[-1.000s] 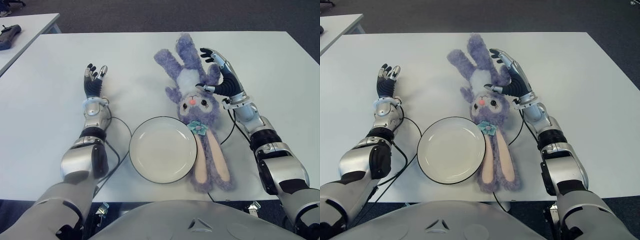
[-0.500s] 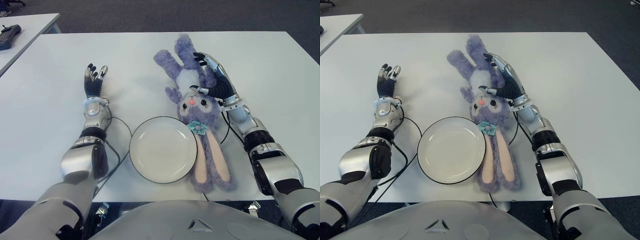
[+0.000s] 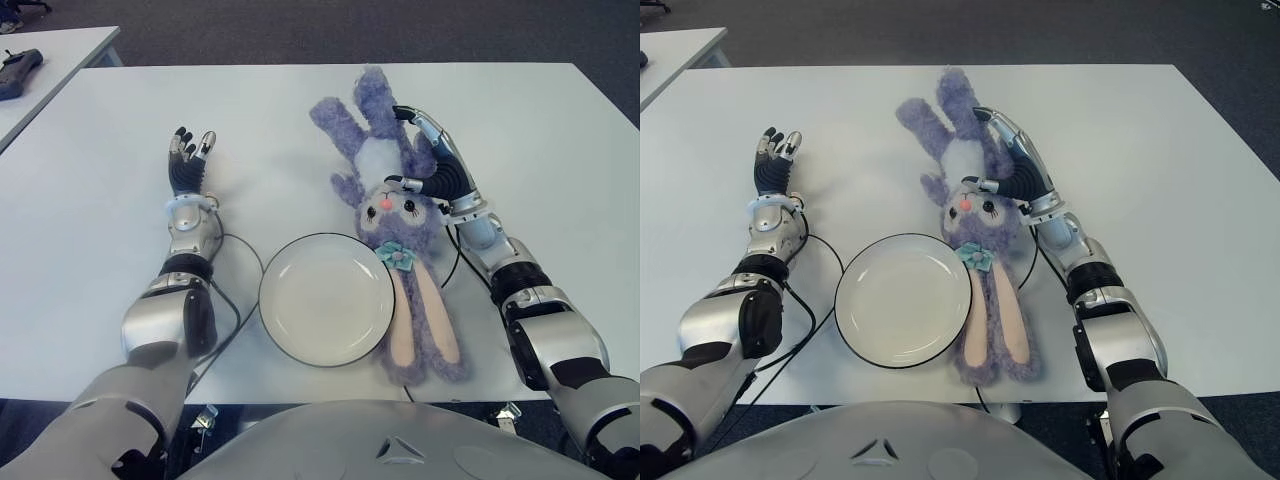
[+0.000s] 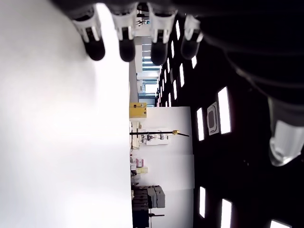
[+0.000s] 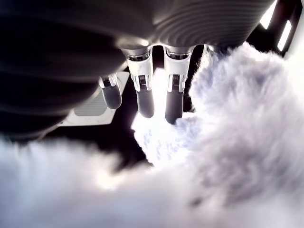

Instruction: Put the doll into the plate.

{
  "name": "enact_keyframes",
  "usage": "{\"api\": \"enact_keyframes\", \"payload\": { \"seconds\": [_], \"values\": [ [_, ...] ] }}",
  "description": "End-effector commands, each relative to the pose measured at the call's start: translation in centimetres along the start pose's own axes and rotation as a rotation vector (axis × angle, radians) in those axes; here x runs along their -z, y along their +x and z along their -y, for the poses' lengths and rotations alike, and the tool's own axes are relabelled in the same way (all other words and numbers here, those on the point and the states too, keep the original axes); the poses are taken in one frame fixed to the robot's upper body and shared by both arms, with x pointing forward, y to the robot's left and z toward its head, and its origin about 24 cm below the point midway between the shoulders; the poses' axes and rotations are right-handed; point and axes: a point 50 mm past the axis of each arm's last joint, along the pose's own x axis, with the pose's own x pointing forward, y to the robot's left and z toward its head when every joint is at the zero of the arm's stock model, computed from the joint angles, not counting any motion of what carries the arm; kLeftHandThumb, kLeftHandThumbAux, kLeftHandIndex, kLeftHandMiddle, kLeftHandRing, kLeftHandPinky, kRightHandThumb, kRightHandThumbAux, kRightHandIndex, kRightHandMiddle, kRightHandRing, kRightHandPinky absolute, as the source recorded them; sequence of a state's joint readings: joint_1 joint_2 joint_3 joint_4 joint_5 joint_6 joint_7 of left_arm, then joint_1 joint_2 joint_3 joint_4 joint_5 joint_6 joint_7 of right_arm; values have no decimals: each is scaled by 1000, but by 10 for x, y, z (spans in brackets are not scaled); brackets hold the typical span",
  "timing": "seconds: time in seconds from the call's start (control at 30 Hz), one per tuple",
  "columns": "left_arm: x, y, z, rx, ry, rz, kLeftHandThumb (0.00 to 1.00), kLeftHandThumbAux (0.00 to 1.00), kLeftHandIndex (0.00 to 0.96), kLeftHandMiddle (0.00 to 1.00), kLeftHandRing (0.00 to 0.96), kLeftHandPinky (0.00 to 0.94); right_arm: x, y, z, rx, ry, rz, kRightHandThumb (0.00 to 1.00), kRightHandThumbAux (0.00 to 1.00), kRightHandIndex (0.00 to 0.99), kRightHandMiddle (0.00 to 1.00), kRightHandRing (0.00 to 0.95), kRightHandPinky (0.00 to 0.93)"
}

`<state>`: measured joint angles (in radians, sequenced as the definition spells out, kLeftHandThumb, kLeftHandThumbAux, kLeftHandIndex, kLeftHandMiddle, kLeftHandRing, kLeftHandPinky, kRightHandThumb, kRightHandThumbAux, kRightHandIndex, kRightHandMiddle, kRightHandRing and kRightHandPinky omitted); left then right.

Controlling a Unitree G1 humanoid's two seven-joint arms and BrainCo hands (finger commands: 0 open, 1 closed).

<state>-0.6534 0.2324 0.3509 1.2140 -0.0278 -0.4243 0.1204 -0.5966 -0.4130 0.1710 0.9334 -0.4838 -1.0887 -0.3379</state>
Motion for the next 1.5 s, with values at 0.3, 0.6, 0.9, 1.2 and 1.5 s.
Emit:
{"api": "enact_keyframes", "payload": {
  "seconds": [0.3, 0.6, 0.9, 1.2, 1.5],
  "values": [
    [116, -74, -4, -10, 48, -516, 0, 539, 33, 95, 75, 33, 12, -2, 6, -18, -59, -63, 72, 491, 101, 157, 150, 152],
    [116, -75, -5, -13, 54, -512, 0, 532, 36, 99, 79, 33, 19, -5, 10, -15, -88, -113, 21, 509, 111, 155, 130, 117],
    [116, -74, -4, -12, 58, -515, 0, 547, 38, 102, 80, 36, 22, -5, 14, 4, -101, -126, 13, 513, 123, 165, 134, 125],
    [116, -74, -4, -9, 68, -510, 0, 534, 35, 94, 77, 24, 25, -5, 16, 22, -88, -146, 38, 512, 127, 175, 145, 140],
    [116, -74, -4, -8, 68, -511, 0, 534, 39, 97, 78, 33, 26, -6, 16, 24, -84, -158, 39, 512, 128, 186, 158, 159]
  ]
}}
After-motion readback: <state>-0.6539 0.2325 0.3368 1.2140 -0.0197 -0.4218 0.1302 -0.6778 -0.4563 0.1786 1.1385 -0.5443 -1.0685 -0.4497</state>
